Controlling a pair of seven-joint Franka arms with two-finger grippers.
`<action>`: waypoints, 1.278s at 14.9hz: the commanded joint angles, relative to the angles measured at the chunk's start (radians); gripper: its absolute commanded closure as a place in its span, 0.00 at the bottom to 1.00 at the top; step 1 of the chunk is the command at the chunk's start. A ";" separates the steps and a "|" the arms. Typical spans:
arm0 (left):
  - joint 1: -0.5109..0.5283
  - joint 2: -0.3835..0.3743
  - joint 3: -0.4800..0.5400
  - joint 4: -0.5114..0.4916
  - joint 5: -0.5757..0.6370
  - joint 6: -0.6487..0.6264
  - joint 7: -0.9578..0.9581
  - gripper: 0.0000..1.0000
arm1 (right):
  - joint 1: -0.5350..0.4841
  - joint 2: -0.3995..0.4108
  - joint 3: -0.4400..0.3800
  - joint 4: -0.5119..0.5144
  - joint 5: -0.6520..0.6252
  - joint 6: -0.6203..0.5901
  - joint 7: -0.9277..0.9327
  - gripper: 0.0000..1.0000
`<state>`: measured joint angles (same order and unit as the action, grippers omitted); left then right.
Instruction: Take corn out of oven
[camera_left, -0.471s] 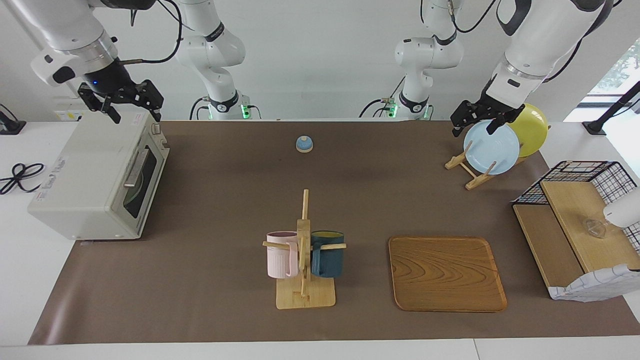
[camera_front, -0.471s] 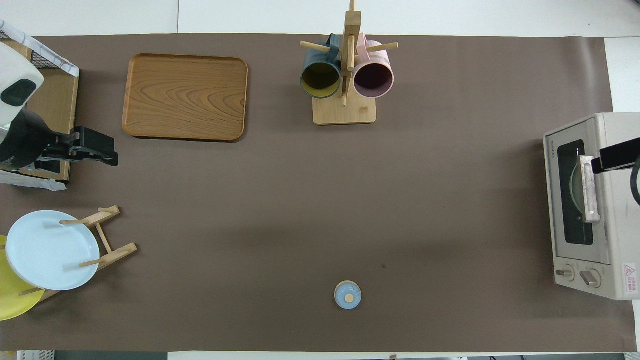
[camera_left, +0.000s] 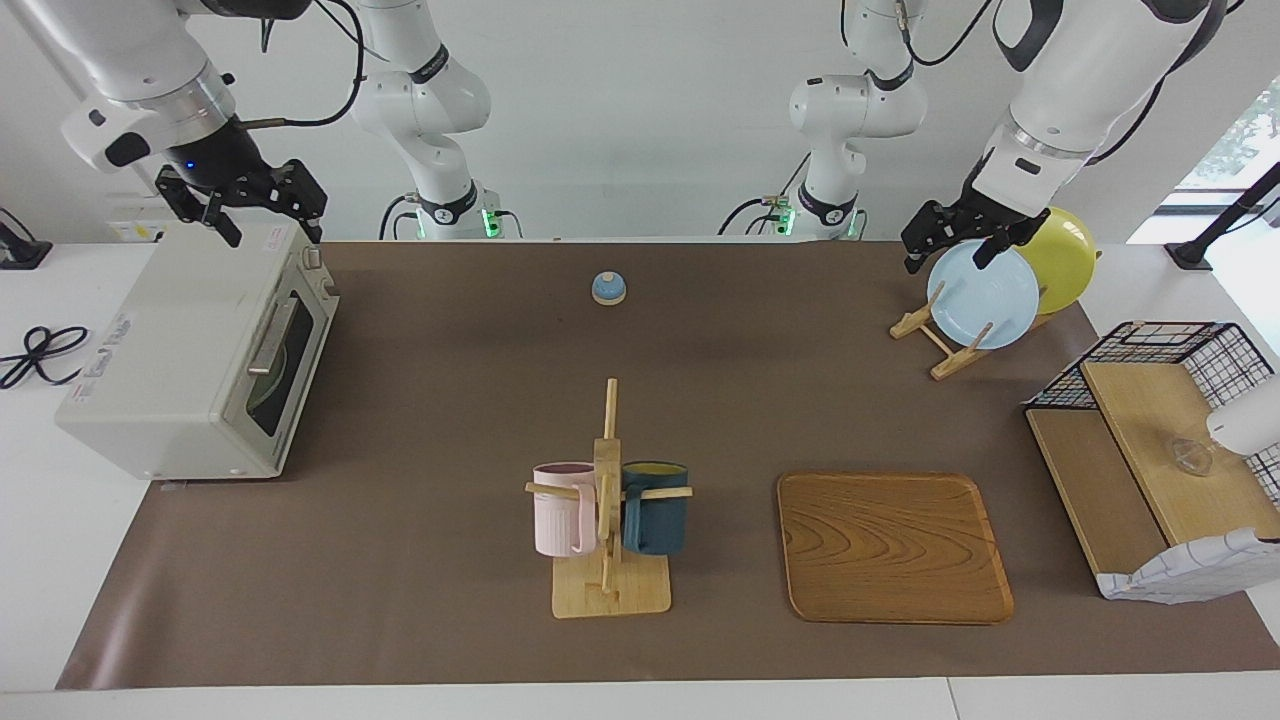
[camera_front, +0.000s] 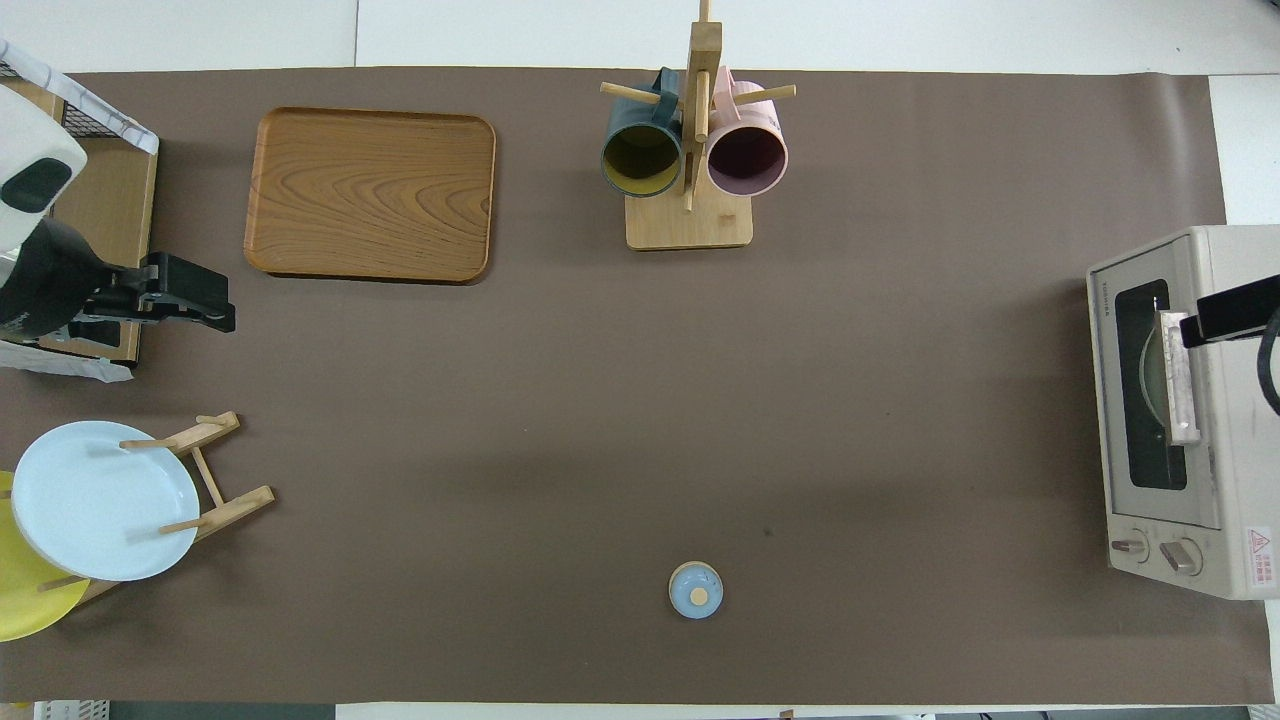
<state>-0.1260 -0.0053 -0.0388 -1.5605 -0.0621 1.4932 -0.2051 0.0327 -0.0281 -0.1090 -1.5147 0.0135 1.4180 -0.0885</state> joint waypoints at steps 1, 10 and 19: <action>0.000 -0.024 -0.004 -0.023 0.013 0.002 -0.002 0.00 | -0.007 -0.029 0.006 -0.030 0.019 -0.008 0.000 0.00; 0.006 -0.025 -0.004 -0.024 0.012 -0.008 -0.002 0.00 | 0.050 -0.095 0.006 -0.333 -0.095 0.290 -0.007 1.00; 0.013 -0.035 -0.003 -0.024 0.013 -0.013 0.001 0.00 | -0.010 -0.171 0.002 -0.536 -0.244 0.430 0.015 1.00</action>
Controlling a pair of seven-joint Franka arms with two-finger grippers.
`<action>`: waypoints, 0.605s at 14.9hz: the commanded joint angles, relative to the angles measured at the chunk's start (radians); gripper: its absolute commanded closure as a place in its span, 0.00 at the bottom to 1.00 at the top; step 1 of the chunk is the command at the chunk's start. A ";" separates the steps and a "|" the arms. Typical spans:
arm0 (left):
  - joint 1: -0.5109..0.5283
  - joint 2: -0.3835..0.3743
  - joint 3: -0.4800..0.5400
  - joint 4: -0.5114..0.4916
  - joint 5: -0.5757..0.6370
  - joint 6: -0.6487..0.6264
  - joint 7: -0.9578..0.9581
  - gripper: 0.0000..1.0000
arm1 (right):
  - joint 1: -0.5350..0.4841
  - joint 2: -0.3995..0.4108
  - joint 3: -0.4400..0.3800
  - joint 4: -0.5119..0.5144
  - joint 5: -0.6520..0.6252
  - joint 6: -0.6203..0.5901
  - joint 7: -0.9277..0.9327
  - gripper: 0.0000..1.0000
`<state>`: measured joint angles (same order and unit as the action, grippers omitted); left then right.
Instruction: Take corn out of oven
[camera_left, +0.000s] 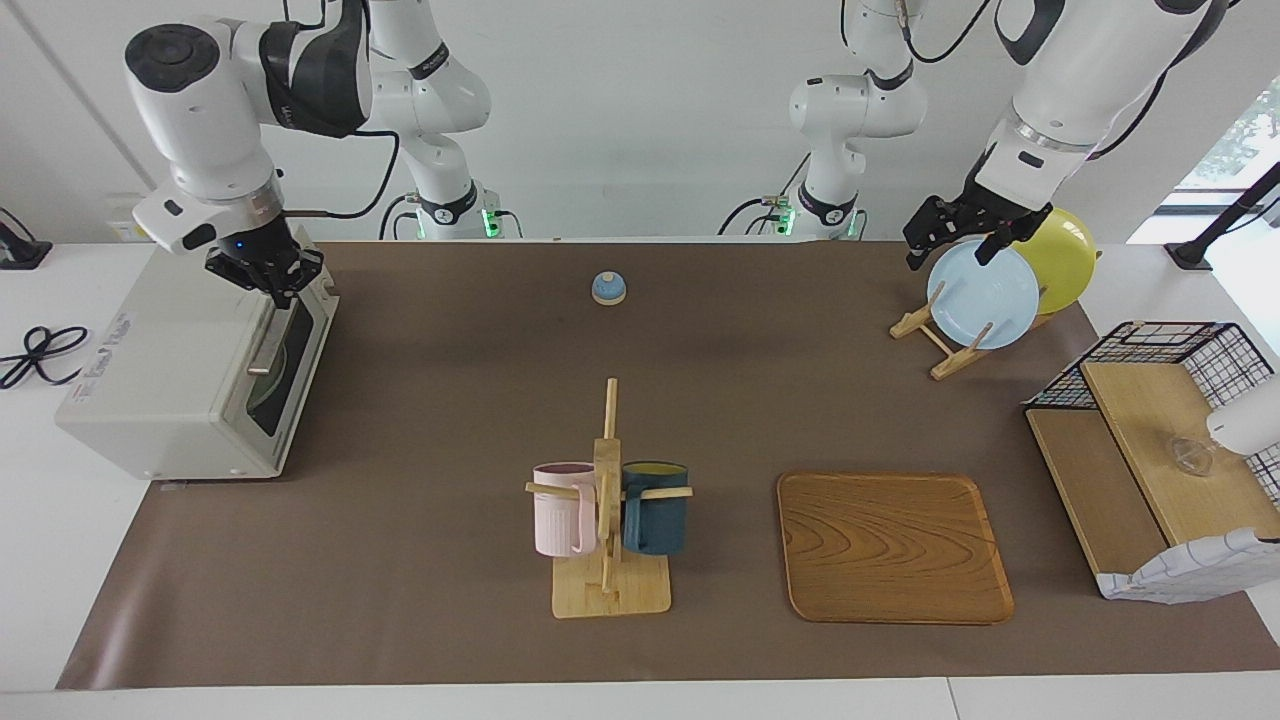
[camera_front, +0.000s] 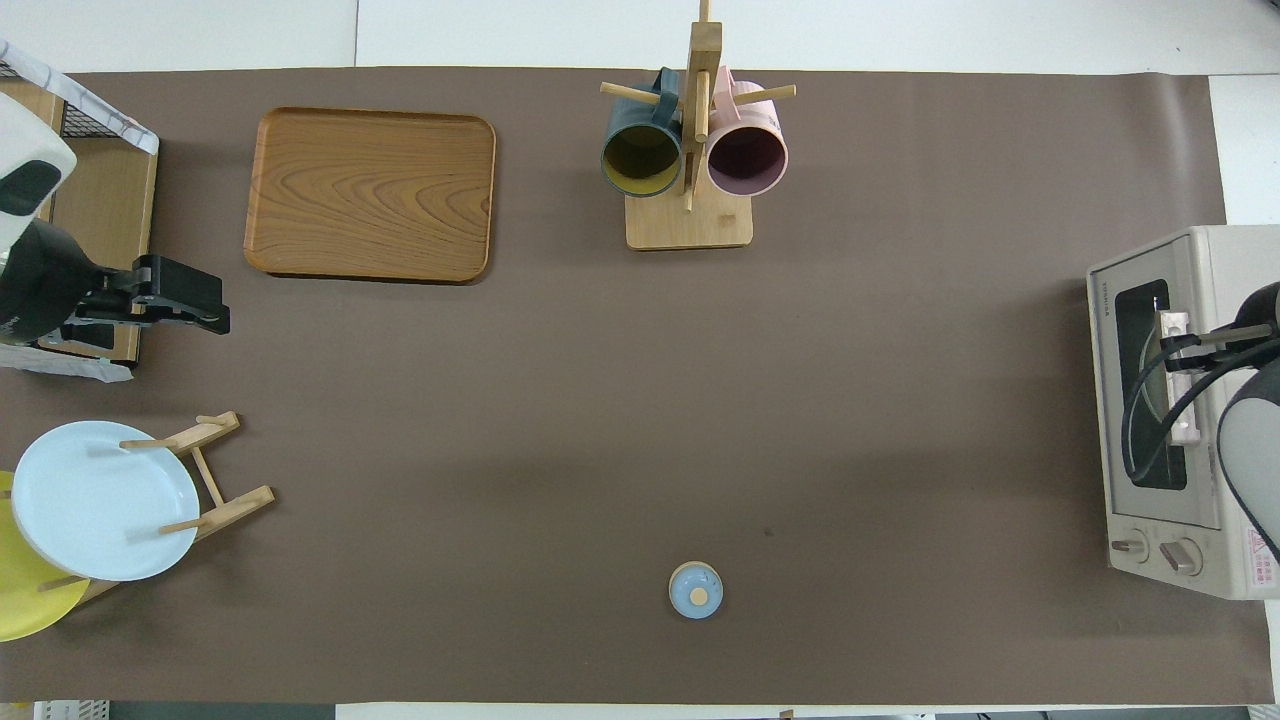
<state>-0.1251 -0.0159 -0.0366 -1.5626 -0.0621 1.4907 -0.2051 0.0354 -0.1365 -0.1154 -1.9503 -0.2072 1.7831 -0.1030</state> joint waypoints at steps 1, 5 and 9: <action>0.012 -0.024 -0.005 -0.022 0.013 -0.009 0.001 0.00 | -0.015 -0.066 0.007 -0.113 -0.027 0.067 0.029 1.00; 0.005 -0.024 -0.006 -0.022 0.013 -0.010 0.000 0.00 | -0.063 -0.060 0.008 -0.139 -0.029 0.076 0.022 1.00; 0.012 -0.024 -0.005 -0.025 0.013 0.003 0.010 0.00 | -0.075 -0.037 0.008 -0.162 -0.027 0.122 0.029 1.00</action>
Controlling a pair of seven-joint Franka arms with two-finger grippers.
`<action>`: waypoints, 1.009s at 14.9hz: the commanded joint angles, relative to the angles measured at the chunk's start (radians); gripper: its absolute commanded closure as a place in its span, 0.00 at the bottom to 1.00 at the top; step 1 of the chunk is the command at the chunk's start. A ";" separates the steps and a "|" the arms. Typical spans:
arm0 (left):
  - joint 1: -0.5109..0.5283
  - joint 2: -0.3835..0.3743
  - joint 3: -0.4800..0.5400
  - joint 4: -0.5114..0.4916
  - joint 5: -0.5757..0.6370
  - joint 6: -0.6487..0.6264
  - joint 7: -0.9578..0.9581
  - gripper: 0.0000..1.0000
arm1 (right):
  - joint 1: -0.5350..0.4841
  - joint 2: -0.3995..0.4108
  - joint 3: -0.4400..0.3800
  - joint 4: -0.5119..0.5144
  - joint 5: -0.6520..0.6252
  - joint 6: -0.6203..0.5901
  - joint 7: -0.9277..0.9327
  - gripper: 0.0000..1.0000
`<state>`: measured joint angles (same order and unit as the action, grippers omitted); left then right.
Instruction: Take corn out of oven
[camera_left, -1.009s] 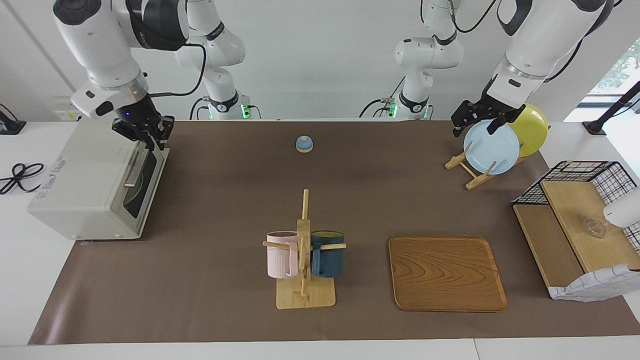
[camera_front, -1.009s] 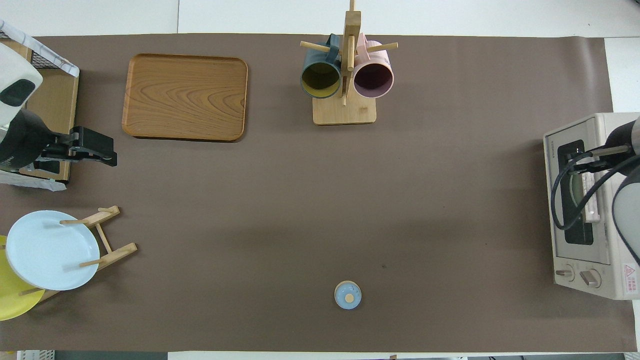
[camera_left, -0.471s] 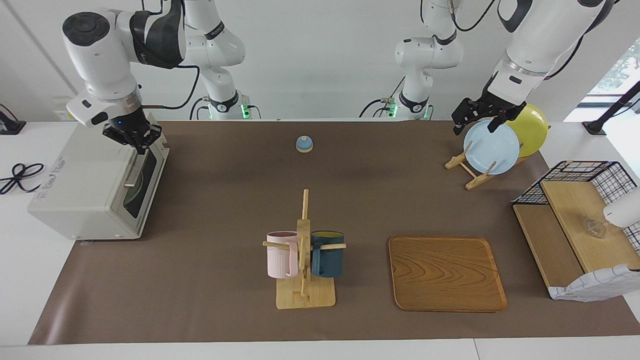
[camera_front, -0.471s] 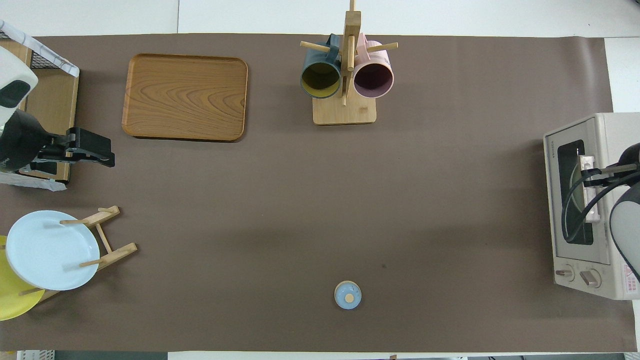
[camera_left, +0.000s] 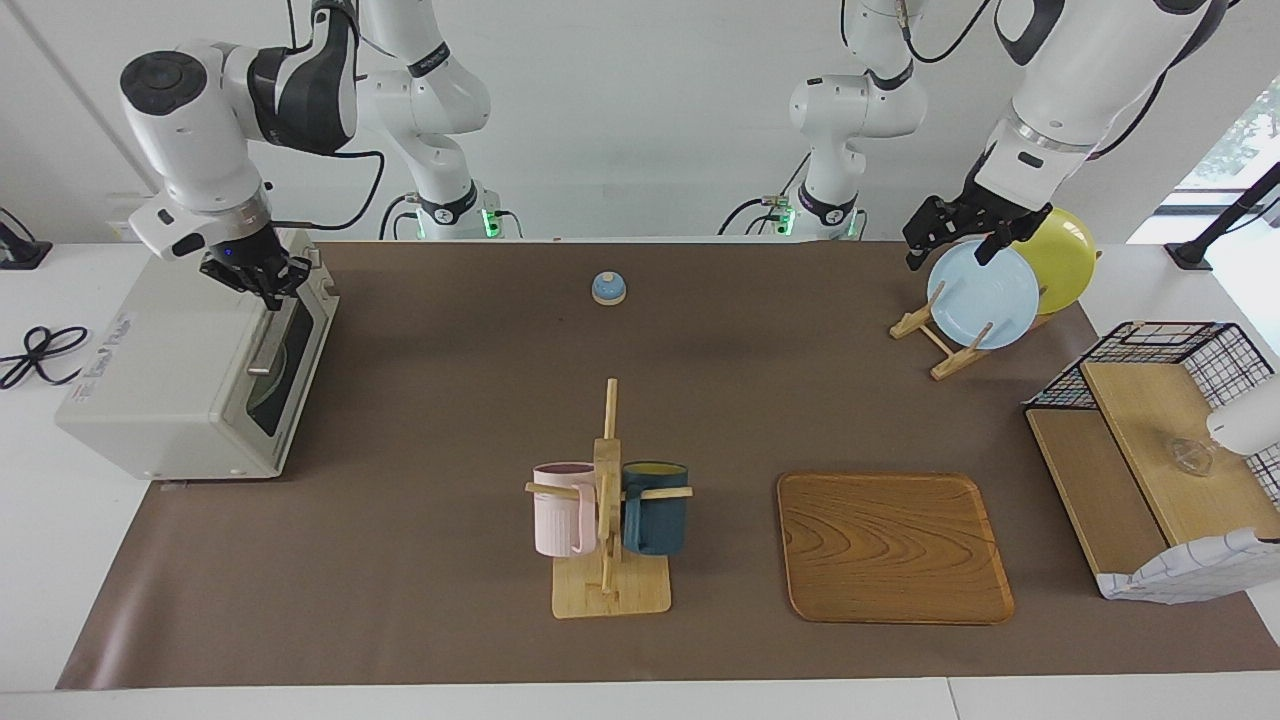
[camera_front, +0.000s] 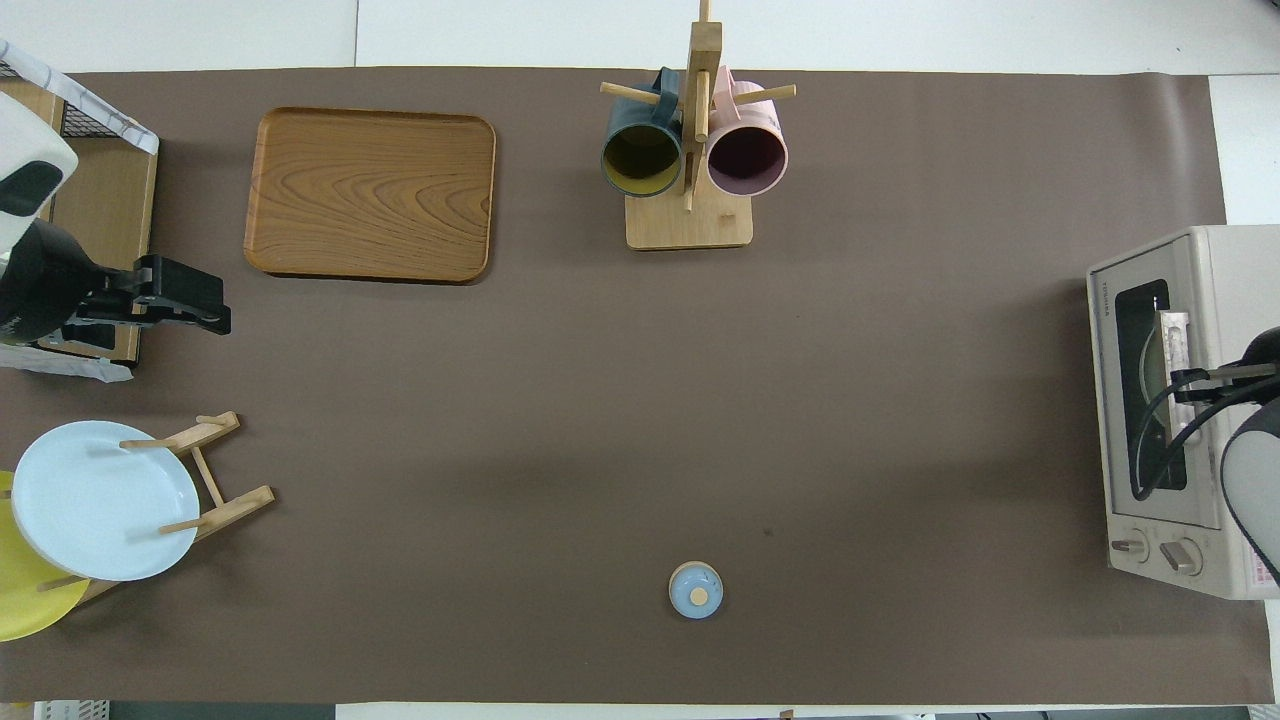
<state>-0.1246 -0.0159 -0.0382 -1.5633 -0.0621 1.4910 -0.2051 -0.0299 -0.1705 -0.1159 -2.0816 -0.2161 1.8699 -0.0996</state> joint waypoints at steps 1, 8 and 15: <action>0.014 -0.024 -0.003 -0.024 0.013 0.002 0.006 0.00 | -0.015 0.003 0.008 -0.031 -0.020 0.037 0.028 1.00; 0.026 -0.022 -0.003 -0.026 0.013 0.047 0.001 0.00 | -0.047 0.043 0.008 -0.032 -0.019 0.074 0.014 1.00; 0.043 -0.021 -0.003 -0.026 0.013 0.055 0.003 0.00 | -0.028 0.098 0.010 -0.051 -0.014 0.159 0.043 1.00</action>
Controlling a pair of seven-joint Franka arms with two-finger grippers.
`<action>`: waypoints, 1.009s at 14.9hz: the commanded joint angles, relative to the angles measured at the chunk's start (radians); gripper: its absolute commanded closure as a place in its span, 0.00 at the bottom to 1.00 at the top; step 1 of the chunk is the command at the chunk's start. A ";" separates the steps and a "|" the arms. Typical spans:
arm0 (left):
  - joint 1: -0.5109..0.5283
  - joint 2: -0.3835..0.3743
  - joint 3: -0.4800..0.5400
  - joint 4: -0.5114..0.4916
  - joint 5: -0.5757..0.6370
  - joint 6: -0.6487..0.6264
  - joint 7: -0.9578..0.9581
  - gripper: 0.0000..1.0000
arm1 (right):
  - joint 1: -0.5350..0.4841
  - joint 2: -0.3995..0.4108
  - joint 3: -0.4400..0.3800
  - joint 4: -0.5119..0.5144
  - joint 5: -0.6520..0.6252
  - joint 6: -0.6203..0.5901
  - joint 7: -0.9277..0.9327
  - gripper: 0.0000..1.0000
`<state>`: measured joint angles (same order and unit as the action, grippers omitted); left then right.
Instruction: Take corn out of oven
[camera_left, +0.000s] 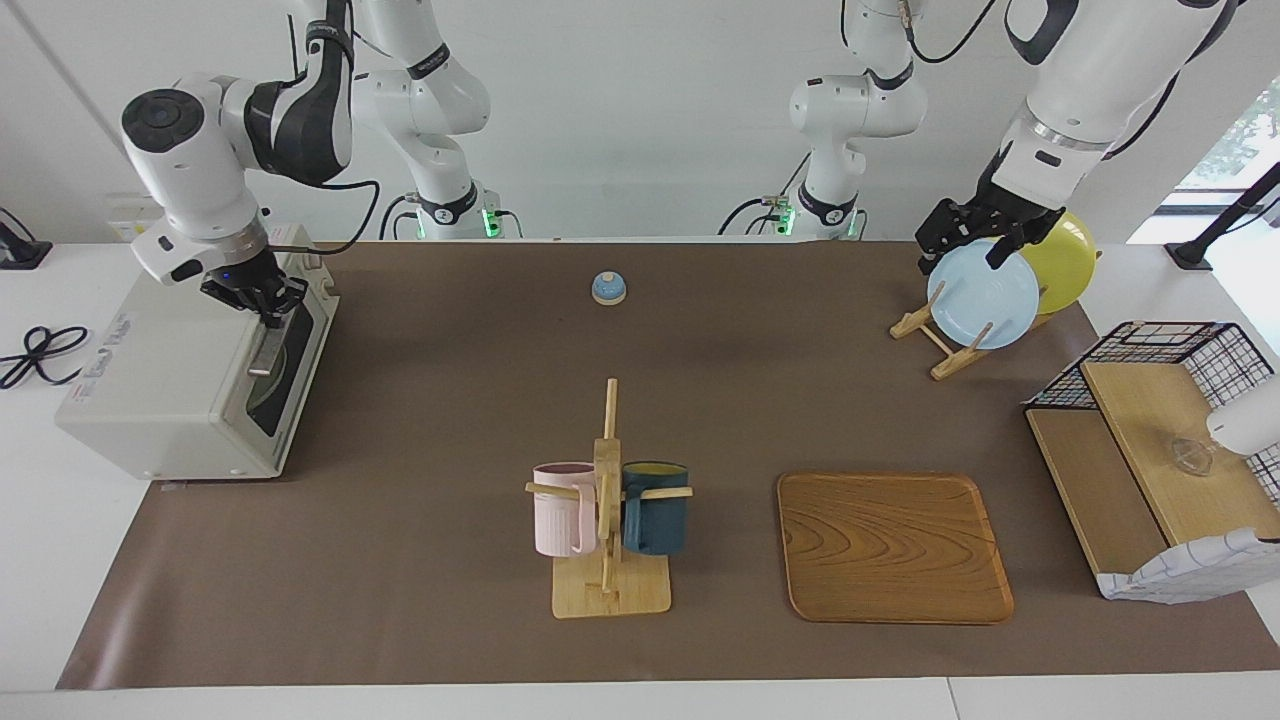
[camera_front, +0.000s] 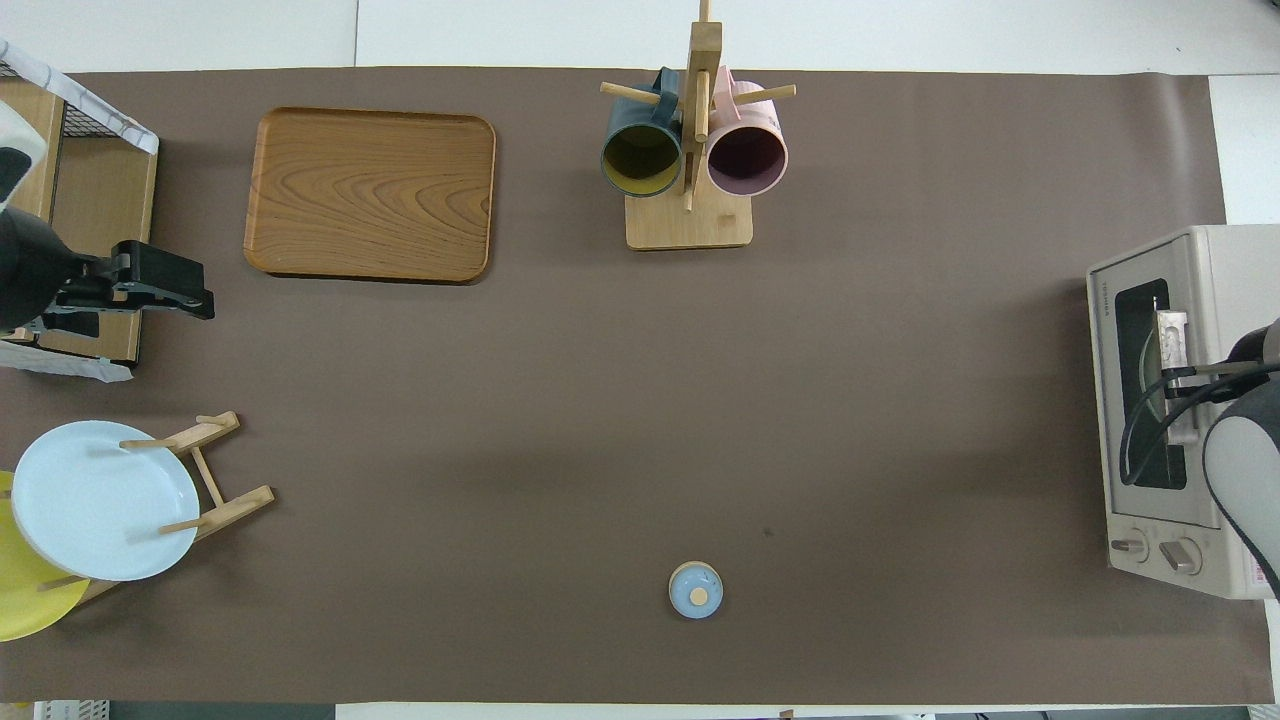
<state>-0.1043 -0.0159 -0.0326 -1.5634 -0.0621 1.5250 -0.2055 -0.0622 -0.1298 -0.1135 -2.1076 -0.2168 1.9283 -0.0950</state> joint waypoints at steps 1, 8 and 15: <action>0.023 -0.021 -0.009 -0.026 0.013 0.021 0.000 0.00 | 0.019 0.062 0.009 -0.025 -0.010 0.113 0.046 1.00; 0.012 -0.021 -0.010 -0.026 0.015 0.021 -0.002 0.00 | 0.070 0.113 0.009 -0.025 0.066 0.161 0.078 1.00; 0.012 -0.021 -0.010 -0.026 0.013 0.020 0.000 0.00 | 0.099 0.176 0.009 -0.044 0.116 0.220 0.035 1.00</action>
<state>-0.0947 -0.0159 -0.0385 -1.5638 -0.0621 1.5284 -0.2055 0.0707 -0.0132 -0.0875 -2.1382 -0.0751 2.0405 -0.0149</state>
